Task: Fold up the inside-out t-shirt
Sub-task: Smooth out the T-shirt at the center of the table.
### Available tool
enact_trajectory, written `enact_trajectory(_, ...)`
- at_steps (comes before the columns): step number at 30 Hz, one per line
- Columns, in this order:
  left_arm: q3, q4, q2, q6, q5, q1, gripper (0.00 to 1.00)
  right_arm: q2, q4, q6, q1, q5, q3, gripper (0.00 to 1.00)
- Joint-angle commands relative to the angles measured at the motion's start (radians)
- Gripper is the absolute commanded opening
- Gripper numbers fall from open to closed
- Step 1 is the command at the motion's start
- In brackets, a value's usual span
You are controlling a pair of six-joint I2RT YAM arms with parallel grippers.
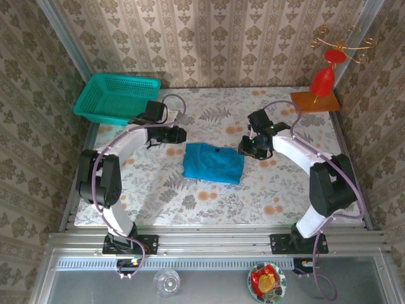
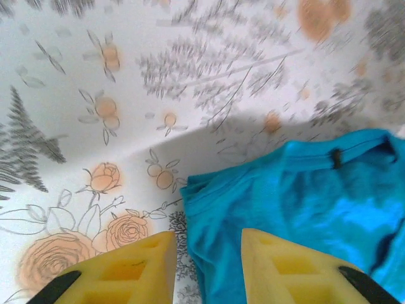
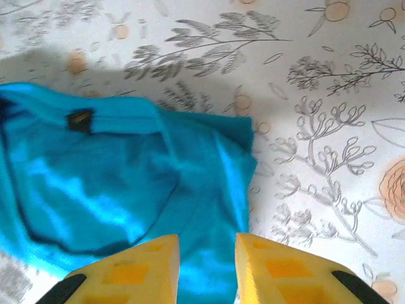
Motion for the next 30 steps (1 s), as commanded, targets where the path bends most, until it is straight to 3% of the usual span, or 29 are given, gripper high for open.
enact_trajectory(1,-0.04,-0.054,-0.042,-0.024,0.025,-0.035,0.3,-0.02,-0.033,0.042,0.044,-0.094,0.006,0.3)
enact_trajectory(4,-0.085,-0.036,-0.037,-0.072,0.088,-0.052,0.23,0.012,0.042,0.08,0.079,-0.237,-0.025,0.3)
enact_trajectory(9,-0.154,0.013,0.021,-0.114,0.123,-0.072,0.12,0.109,0.158,0.103,0.113,-0.344,-0.06,0.3)
enact_trajectory(16,-0.179,0.01,0.151,-0.087,0.039,-0.073,0.05,0.234,0.097,0.08,0.077,-0.16,-0.079,0.29)
enact_trajectory(20,-0.167,0.008,0.149,-0.071,0.05,-0.07,0.05,0.208,0.11,0.068,0.068,-0.209,-0.073,0.29)
enact_trajectory(25,-0.137,-0.029,0.023,-0.066,0.051,-0.07,0.08,0.129,0.115,0.055,0.042,-0.262,-0.032,0.29)
enact_trajectory(30,-0.12,-0.055,-0.046,-0.072,0.11,-0.088,0.12,0.15,0.111,0.052,-0.005,-0.283,0.029,0.29)
